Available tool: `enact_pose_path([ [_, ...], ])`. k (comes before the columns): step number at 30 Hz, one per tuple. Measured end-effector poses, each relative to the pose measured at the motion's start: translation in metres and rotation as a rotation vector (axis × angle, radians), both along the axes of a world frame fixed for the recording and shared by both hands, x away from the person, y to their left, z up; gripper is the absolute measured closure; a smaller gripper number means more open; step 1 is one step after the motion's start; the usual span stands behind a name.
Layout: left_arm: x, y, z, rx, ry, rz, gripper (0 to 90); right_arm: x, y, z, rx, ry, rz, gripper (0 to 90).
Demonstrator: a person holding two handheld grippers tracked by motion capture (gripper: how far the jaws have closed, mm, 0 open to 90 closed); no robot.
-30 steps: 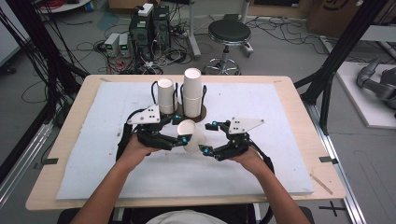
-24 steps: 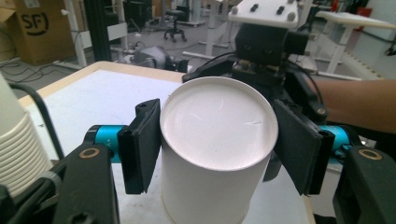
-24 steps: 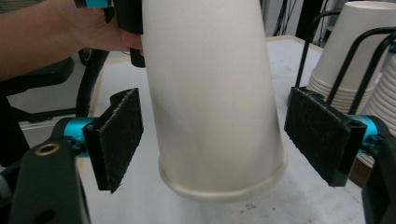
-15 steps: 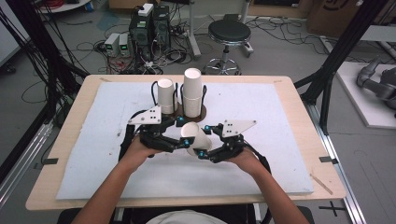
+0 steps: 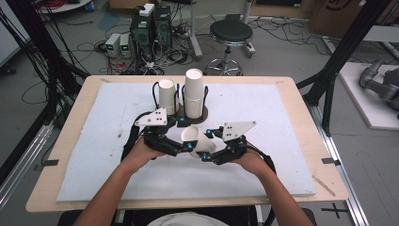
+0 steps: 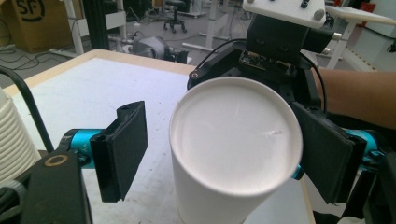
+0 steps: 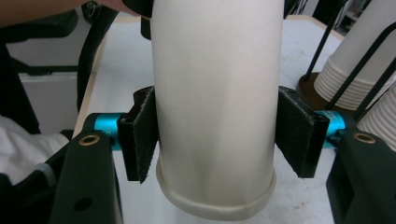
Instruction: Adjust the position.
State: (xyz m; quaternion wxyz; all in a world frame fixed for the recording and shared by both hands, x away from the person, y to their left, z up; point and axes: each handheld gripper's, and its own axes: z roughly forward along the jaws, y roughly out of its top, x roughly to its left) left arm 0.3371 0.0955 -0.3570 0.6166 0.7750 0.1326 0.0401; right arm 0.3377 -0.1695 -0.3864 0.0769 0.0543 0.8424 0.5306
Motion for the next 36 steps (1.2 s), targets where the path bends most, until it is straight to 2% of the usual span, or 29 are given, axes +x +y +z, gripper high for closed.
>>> enact_pose_path([
  [2, 0.0, -0.001, -0.001, 0.005, 0.006, -0.02, 25.0, 0.0, 0.001, -0.001, -0.015, 0.001, 0.003, 37.1],
  [4, 0.0, 0.0, -0.001, 0.002, -0.003, -0.047, 36.0, 0.0, 0.002, -0.002, -0.02, 0.003, 0.001, 37.2],
  [8, 0.001, 0.001, 0.0, -0.006, 0.017, -0.045, 36.0, 0.001, 0.001, -0.001, -0.011, 0.014, 0.001, 36.2],
  [10, 0.001, 0.003, 0.0, -0.013, 0.012, -0.046, 36.1, 0.0, 0.001, -0.001, -0.005, 0.018, 0.001, 34.0],
  [14, 0.002, 0.007, 0.002, -0.039, -0.006, -0.019, 36.0, -0.001, 0.0, 0.002, 0.062, 0.048, -0.042, 20.5],
  [15, 0.002, 0.008, 0.003, -0.049, -0.005, -0.017, 36.1, 0.0, -0.001, 0.002, 0.077, 0.067, -0.042, 20.5],
  [17, 0.002, 0.01, 0.004, -0.071, -0.019, -0.013, 36.1, 0.0, -0.001, 0.001, 0.101, 0.075, -0.046, 20.3],
  [19, 0.001, 0.01, 0.005, -0.089, -0.022, -0.017, 36.2, 0.0, 0.002, -0.001, 0.094, 0.075, -0.056, 19.9],
  [22, 0.0, 0.009, 0.004, -0.089, -0.018, -0.025, 36.2, 0.0, 0.005, -0.003, 0.092, 0.058, -0.057, 20.3],
  [23, 0.0, 0.009, 0.004, -0.092, -0.018, -0.029, 36.2, -0.001, 0.005, -0.002, 0.099, 0.048, -0.05, 26.9],
  [24, 0.0, 0.009, 0.004, -0.094, -0.015, -0.028, 36.3, -0.001, 0.004, -0.001, 0.098, 0.042, -0.043, 28.5],
  [28, 0.0, 0.008, 0.002, -0.072, -0.004, -0.032, 35.6, -0.002, 0.001, -0.001, 0.066, 0.012, -0.024, 34.6],
  [29, 0.0, 0.008, 0.002, -0.059, -0.013, -0.027, 34.7, -0.001, 0.0, -0.001, 0.059, 0.009, -0.016, 35.4],
  [30, -0.001, 0.008, 0.002, -0.046, -0.016, -0.014, 31.1, -0.001, 0.0, 0.0, 0.05, 0.006, -0.015, 35.7],
  [32, 0.0, 0.009, 0.002, -0.046, -0.001, -0.013, 25.1, -0.001, 0.0, 0.0, 0.025, 0.001, -0.013, 36.2],
  [34, 0.001, 0.009, 0.001, -0.042, 0.005, -0.012, 25.1, 0.0, -0.002, 0.0, 0.021, 0.002, -0.005, 36.7],
  [36, 0.002, 0.009, 0.0, -0.04, 0.011, -0.035, 26.3, -0.001, -0.002, 0.001, 0.006, -0.001, 0.005, 37.3],
])
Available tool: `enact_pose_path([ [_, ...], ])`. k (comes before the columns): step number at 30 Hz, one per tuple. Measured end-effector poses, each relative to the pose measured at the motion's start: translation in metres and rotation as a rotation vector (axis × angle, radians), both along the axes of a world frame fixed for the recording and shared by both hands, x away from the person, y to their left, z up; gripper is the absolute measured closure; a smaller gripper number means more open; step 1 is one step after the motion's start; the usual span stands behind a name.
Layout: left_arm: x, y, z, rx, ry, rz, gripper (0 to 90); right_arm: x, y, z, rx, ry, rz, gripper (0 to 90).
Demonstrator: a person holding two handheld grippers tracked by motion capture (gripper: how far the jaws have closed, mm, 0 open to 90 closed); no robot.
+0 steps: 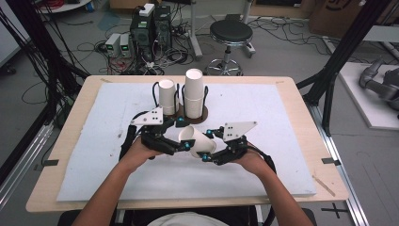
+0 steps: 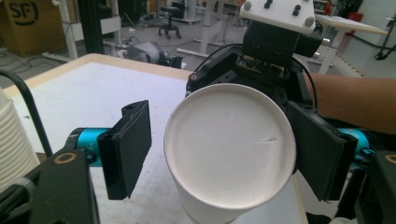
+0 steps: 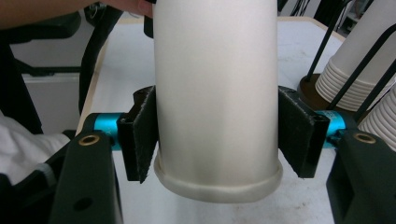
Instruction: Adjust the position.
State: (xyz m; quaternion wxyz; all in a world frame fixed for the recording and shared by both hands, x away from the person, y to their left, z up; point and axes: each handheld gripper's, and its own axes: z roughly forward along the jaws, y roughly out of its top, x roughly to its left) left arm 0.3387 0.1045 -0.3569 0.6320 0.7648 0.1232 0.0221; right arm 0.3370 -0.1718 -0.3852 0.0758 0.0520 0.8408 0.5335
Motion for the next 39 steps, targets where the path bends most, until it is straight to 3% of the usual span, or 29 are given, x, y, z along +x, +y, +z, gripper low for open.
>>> enact_pose_path([
  [2, -0.002, -0.001, 0.0, 0.009, -0.019, -0.024, 35.1, 0.0, -0.001, 0.001, -0.008, -0.009, 0.006, 37.9],
  [4, -0.002, -0.002, 0.0, 0.005, -0.015, -0.028, 35.8, 0.0, -0.003, 0.002, -0.007, -0.003, 0.014, 37.0],
  [6, -0.002, -0.002, 0.0, 0.004, -0.016, -0.024, 35.8, 0.001, -0.004, 0.002, 0.005, 0.019, 0.008, 29.2],
  [8, -0.002, 0.0, 0.001, -0.01, -0.03, -0.003, 35.8, 0.002, -0.005, 0.002, 0.066, 0.083, -0.032, 19.6],
  [11, -0.002, 0.003, 0.002, -0.056, -0.032, -0.003, 35.9, 0.003, -0.008, 0.003, 0.148, 0.13, -0.052, 18.5],
  [13, -0.003, 0.002, 0.002, -0.066, -0.04, -0.011, 36.0, 0.003, -0.008, 0.002, 0.166, 0.143, -0.054, 18.5],
  [15, -0.003, 0.0, 0.002, -0.067, -0.038, -0.019, 36.0, 0.003, -0.007, 0.001, 0.158, 0.128, -0.046, 18.8],
  [17, -0.003, 0.0, 0.001, -0.063, -0.038, -0.021, 36.1, 0.002, -0.007, 0.001, 0.153, 0.116, -0.02, 26.7],
  [19, -0.003, 0.001, 0.0, -0.06, -0.031, -0.026, 36.2, 0.0, -0.007, 0.002, 0.12, 0.06, -0.009, 30.1],
  [21, -0.002, 0.001, -0.001, -0.058, -0.014, -0.034, 36.2, 0.0, -0.008, 0.003, 0.102, 0.04, -0.001, 33.7],
  [25, -0.003, 0.002, -0.001, -0.041, -0.029, -0.036, 34.9, -0.001, -0.008, 0.003, 0.081, 0.02, 0.025, 37.9],
  [28, -0.003, 0.003, 0.001, -0.025, -0.029, -0.023, 27.8, -0.001, -0.01, 0.004, 0.058, 0.012, 0.026, 38.6],
  [33, -0.002, 0.003, -0.001, -0.006, -0.031, -0.042, 27.5, -0.001, -0.012, 0.006, 0.03, -0.006, 0.043, 38.9],
  [39, -0.001, 0.002, -0.003, 0.01, -0.024, -0.091, 36.3, 0.0, -0.013, 0.006, 0.022, 0.003, 0.062, 40.2],
])
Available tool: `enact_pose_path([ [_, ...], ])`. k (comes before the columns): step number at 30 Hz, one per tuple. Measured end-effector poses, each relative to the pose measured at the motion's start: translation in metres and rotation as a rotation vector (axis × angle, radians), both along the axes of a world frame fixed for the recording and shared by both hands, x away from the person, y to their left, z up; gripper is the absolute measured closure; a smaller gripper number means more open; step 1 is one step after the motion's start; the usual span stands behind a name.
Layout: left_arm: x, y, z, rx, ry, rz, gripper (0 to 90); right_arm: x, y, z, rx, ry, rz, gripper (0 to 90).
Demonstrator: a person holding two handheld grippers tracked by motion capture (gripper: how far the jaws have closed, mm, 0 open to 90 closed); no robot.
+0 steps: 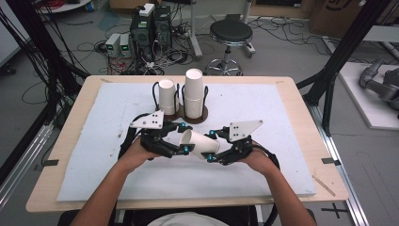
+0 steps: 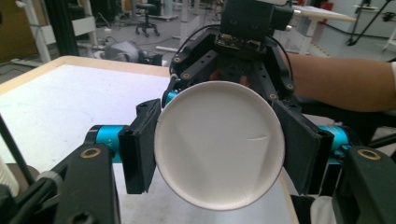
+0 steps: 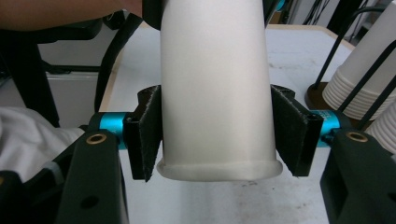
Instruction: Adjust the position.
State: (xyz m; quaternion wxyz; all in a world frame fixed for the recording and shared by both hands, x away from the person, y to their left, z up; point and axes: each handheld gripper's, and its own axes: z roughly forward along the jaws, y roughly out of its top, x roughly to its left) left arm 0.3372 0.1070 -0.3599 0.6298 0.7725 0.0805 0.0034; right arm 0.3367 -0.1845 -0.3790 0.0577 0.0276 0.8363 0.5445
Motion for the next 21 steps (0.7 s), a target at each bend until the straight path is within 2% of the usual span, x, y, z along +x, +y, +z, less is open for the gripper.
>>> enact_pose_path([
  [2, 0.0009, 0.0009, 0.0001, -0.009, 0.0, -0.002, 36.4, -0.0002, 0.0, 0.0001, 0.007, 0.016, -0.005, 36.6],
  [5, 0.001, 0.0021, 0.001, -0.026, -0.005, 0.008, 36.1, 0.0018, -0.0009, 0.0009, 0.06, 0.072, -0.034, 27.0],
  [7, 0.0011, 0.0036, 0.0015, -0.047, -0.004, 0.01, 36.1, 0.0024, -0.0024, 0.001, 0.089, 0.094, -0.059, 20.6],
  [9, 0.0013, 0.0046, 0.0017, -0.071, 0.001, 0.008, 36.2, 0.0034, -0.0036, 0.0005, 0.112, 0.119, -0.063, 20.6],
  [12, 0.0007, 0.0028, 0.0012, -0.068, -0.005, -0.006, 36.1, 0.0033, -0.0019, -0.0013, 0.11, 0.131, -0.056, 20.9],
  [14, 0.0003, 0.0015, 0.0008, -0.067, -0.007, -0.013, 36.2, 0.0029, 0.0003, -0.0019, 0.104, 0.117, -0.024, 28.0],
  [19, 0.0004, 0.0012, 0.0001, -0.063, -0.004, -0.017, 36.4, 0.0022, -0.001, -0.0008, 0.082, 0.091, 0.003, 35.2],
  [21, 0.0003, 0.0007, 0.0001, -0.056, -0.016, -0.01, 35.9, 0.0019, -0.0022, -0.0001, 0.079, 0.086, 0.006, 36.7],
])
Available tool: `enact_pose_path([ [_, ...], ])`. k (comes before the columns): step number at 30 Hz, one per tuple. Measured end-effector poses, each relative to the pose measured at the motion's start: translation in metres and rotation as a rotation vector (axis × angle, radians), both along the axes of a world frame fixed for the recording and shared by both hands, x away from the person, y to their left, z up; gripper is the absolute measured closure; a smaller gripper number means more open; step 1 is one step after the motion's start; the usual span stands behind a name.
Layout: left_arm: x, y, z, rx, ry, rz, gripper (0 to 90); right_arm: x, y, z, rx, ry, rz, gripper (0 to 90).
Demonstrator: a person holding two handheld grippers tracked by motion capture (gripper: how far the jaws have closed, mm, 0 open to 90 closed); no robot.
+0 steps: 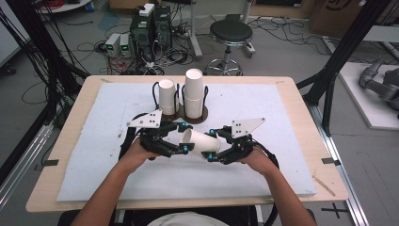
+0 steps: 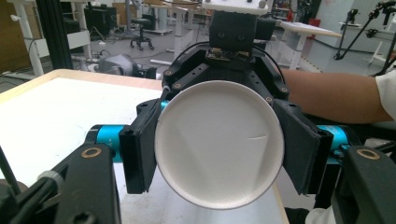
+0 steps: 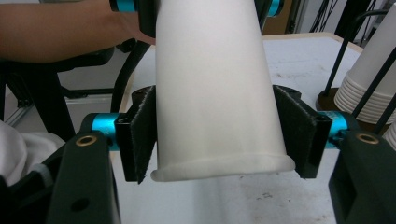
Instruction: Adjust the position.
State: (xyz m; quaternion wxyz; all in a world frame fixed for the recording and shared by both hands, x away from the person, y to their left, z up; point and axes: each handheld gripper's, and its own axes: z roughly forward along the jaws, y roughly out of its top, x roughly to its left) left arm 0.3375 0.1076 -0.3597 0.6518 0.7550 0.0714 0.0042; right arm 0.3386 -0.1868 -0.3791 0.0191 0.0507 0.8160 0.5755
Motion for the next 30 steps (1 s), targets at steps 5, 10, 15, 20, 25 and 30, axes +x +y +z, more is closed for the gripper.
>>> enact_pose_path([
  [5, 0.001, 0.0021, 0.0001, 0.014, -0.016, 0.047, 29.2, 0.0008, -0.0022, 0.0009, -0.053, -0.017, -0.023, 38.6],
  [10, 0.0028, -0.0001, -0.0046, 0.03, 0.016, 0.022, 27.5, 0.0002, -0.0023, 0.0024, -0.066, -0.023, 0.001, 39.4],
  [15, 0.0023, -0.0037, -0.0082, 0.033, 0.042, -0.033, 28.2, 0.0009, -0.0014, 0.0014, -0.078, -0.012, 0.046, 40.3],
  [20, 0.0019, -0.0033, -0.0083, 0.029, 0.019, -0.071, 36.4, 0.0004, -0.001, 0.0009, -0.071, 0.005, 0.052, 35.9],
  [25, 0.0021, -0.0002, -0.0061, 0.008, 0.01, -0.051, 36.2, 0.0019, -0.0016, -0.0002, -0.007, 0.079, -0.008, 19.0],
  [30, 0.0022, 0.0026, -0.004, -0.03, 0.01, -0.053, 36.3, 0.0018, -0.0016, -0.0021, 0.006, 0.082, -0.025, 19.1],
])
